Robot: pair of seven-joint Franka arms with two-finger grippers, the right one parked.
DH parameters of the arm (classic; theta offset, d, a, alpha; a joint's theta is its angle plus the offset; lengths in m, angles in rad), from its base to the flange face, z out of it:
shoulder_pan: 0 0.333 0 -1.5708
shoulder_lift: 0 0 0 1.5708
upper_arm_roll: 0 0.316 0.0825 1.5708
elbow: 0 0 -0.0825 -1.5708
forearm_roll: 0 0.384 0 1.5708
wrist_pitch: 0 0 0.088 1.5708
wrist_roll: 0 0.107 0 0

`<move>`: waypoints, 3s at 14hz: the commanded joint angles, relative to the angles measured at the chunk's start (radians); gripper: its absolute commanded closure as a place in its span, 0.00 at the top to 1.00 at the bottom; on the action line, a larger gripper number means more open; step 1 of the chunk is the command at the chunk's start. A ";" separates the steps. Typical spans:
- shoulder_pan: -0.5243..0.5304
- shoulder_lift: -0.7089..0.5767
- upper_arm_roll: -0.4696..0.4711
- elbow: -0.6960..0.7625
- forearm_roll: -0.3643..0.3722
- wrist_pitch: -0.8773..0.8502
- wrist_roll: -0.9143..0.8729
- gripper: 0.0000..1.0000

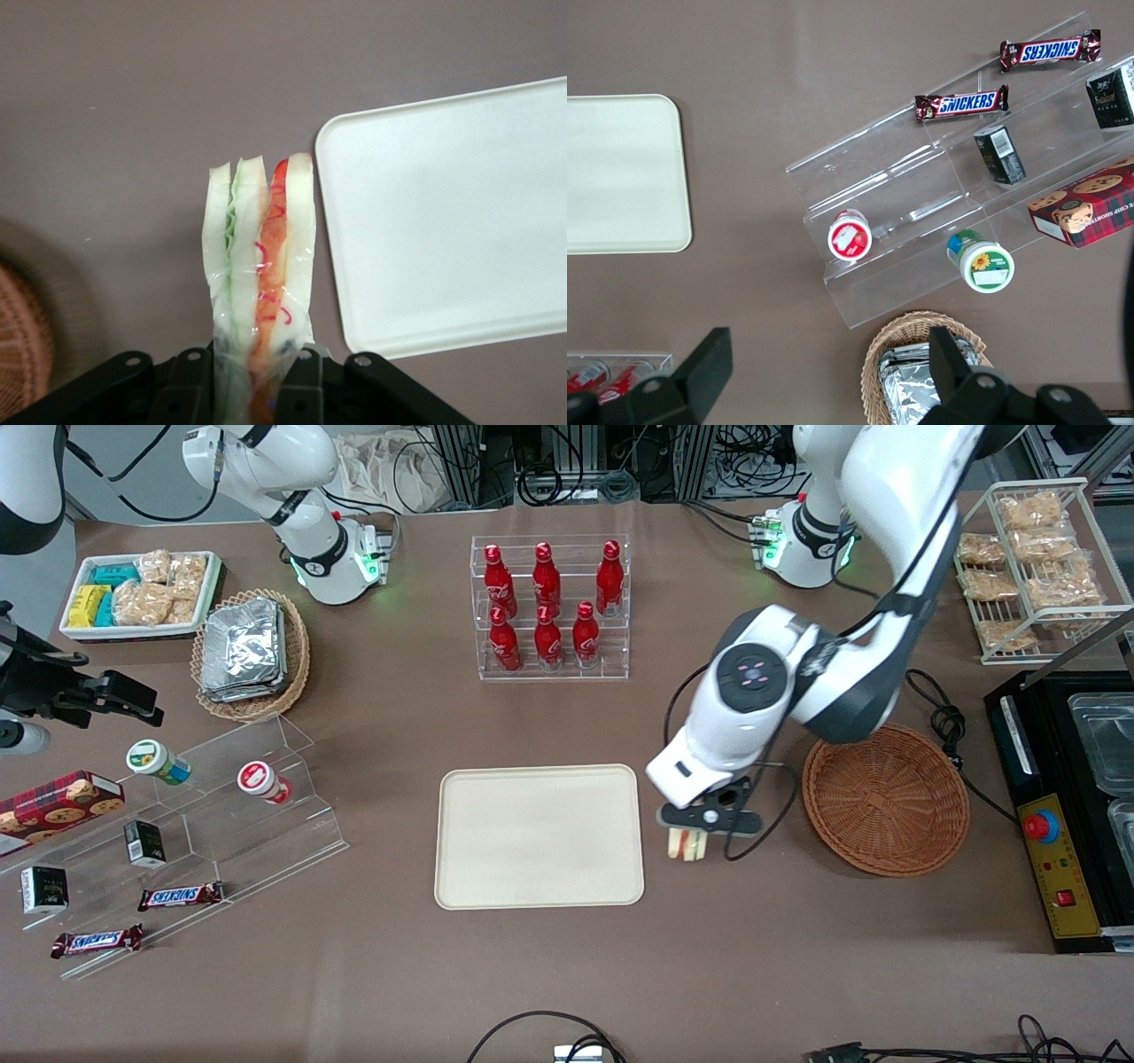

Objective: Place sandwich from basket to tray
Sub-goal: 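Carry the sandwich with the left gripper over to the cream tray, then lower the sandwich onto the tray and open the left gripper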

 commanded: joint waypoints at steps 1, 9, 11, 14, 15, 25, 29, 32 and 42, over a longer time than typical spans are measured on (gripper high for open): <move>-0.066 0.110 0.004 0.136 0.055 -0.043 -0.074 0.03; -0.187 0.308 0.010 0.301 0.127 -0.053 -0.165 0.02; -0.203 0.352 0.010 0.332 0.148 -0.052 -0.174 0.02; -0.218 0.382 0.012 0.341 0.152 -0.044 -0.173 0.02; -0.227 0.397 0.013 0.349 0.162 -0.043 -0.171 0.02; -0.257 0.466 0.013 0.377 0.202 -0.030 -0.188 0.11; -0.258 0.474 0.013 0.372 0.236 -0.029 -0.249 0.56; -0.260 0.485 0.013 0.368 0.274 -0.009 -0.332 1.00; -0.179 0.299 0.010 0.377 0.201 -0.104 -0.449 1.00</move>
